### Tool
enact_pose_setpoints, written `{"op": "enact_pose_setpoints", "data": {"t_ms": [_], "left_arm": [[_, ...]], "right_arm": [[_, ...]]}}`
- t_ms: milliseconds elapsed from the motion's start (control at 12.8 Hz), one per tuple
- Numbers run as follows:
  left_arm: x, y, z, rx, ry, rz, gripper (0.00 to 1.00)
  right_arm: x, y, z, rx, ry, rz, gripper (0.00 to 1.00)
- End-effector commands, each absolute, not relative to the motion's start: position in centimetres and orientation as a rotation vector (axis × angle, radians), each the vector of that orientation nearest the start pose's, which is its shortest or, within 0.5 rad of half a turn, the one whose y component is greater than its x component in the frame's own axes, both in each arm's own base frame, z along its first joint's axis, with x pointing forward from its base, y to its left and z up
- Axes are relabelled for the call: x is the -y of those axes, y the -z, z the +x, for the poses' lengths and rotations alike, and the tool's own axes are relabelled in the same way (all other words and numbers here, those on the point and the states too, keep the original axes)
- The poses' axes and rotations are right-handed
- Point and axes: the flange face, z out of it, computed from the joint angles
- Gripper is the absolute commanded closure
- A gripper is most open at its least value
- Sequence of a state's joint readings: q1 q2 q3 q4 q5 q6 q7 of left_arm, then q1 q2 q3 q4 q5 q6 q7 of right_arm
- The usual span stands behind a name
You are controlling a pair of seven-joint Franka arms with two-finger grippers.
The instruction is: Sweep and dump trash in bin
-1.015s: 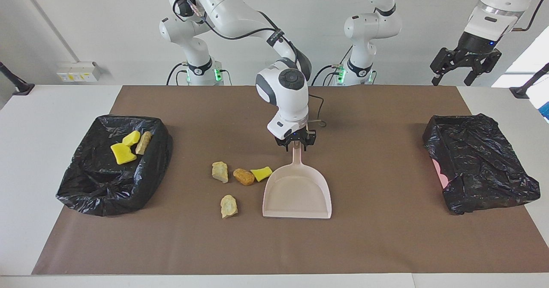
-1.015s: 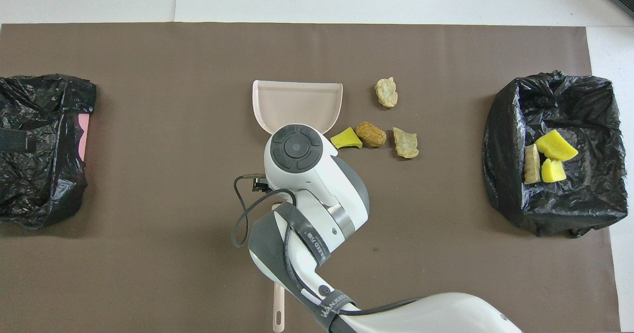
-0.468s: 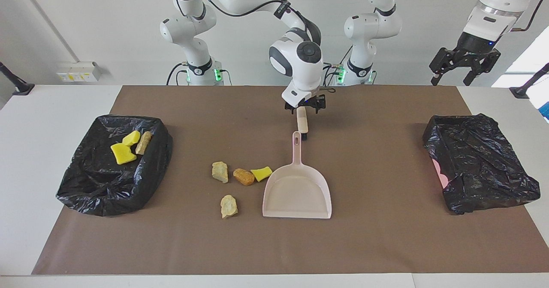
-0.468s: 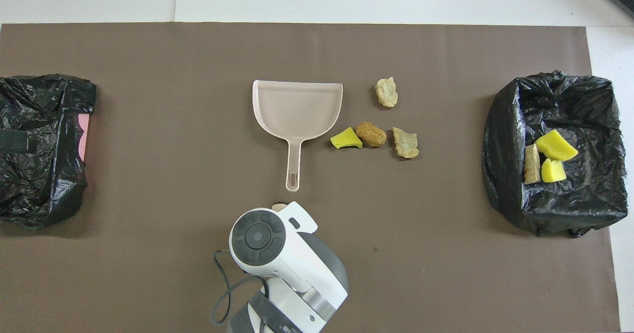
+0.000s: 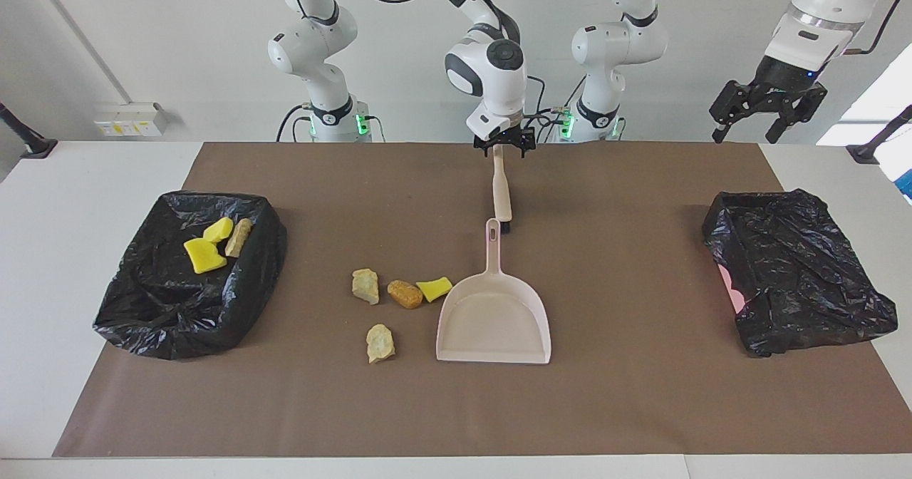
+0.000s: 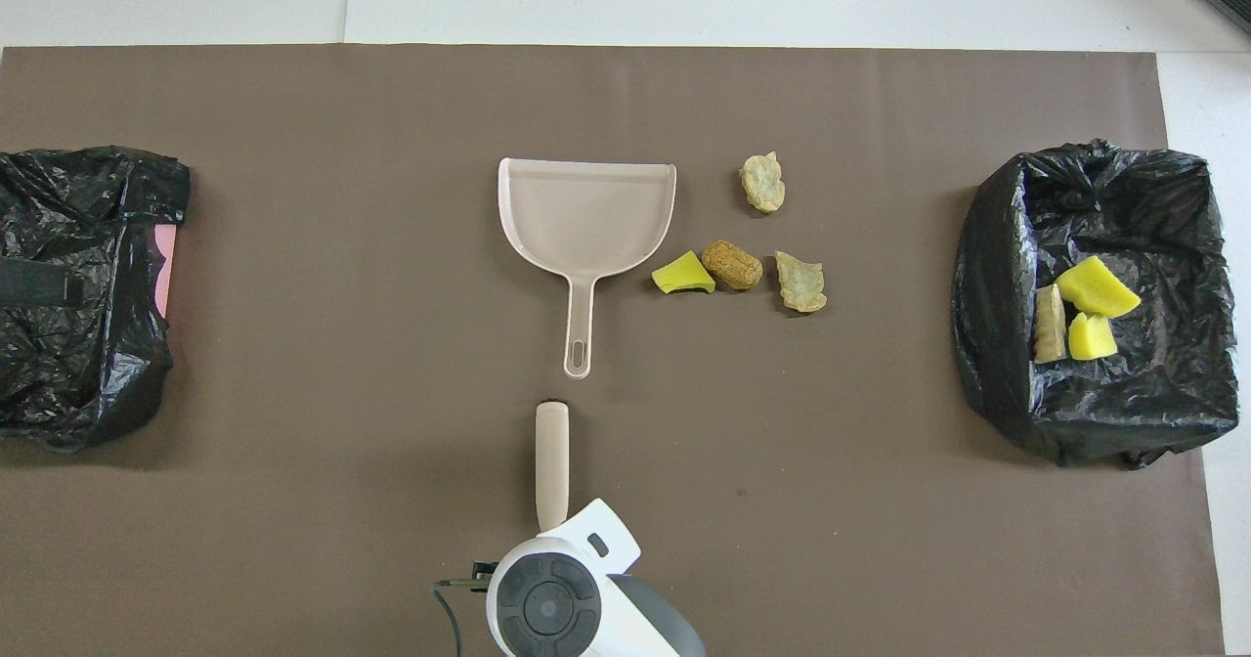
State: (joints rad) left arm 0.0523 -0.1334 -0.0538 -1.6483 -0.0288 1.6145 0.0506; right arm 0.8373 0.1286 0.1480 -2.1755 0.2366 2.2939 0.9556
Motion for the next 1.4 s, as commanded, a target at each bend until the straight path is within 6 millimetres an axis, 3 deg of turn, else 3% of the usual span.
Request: {"op": "enact_pose_setpoints", "data": {"t_ms": [0,78,234,312,390,624,859,1015,1327], "left_arm": [[0.7,-66.2,50.8,-0.077,0.145,-3.152,0.0],[0.7,-66.3,50.8,-0.077,0.148,-3.151,0.0],[0.7,-66.2,50.8,-0.077,0.145,-3.152,0.0],[0.7,-66.2,50.8,-0.077,0.145,-3.152,0.0],[0.7,-66.2,50.8,-0.077,0.145,-3.152,0.0],[0.7,-66.3,51.0,-0.082,0.16,-3.15,0.0],[1.1,-65.7,52.4,-0.087,0.232,-3.151,0.0],[2.1,-65.0,53.9,-0.078,0.302,-3.174,0.0],[10.0,-59.5,57.6,-0.155,0.279,-3.203,0.0]], "right_arm": [[-44.6,-33.7,29.4,-0.233,-0.252,-3.002,0.03],[-44.6,-33.7,29.4,-0.252,-0.253,-3.001,0.18],[-44.6,-33.6,29.4,-0.263,-0.257,-3.003,0.59],[-44.6,-33.7,29.3,-0.258,-0.257,-3.003,0.84],[-44.6,-33.7,29.3,-0.26,-0.259,-3.004,0.99],[-45.0,-34.3,29.4,-0.272,-0.284,-3.013,1.0],[-44.4,-37.7,30.3,-0.294,-0.361,-3.044,1.0],[-41.8,-41.1,31.4,-0.316,-0.379,-3.048,1.0],[-34.4,-46.3,36.1,-0.333,-0.496,-3.087,1.0]]}}
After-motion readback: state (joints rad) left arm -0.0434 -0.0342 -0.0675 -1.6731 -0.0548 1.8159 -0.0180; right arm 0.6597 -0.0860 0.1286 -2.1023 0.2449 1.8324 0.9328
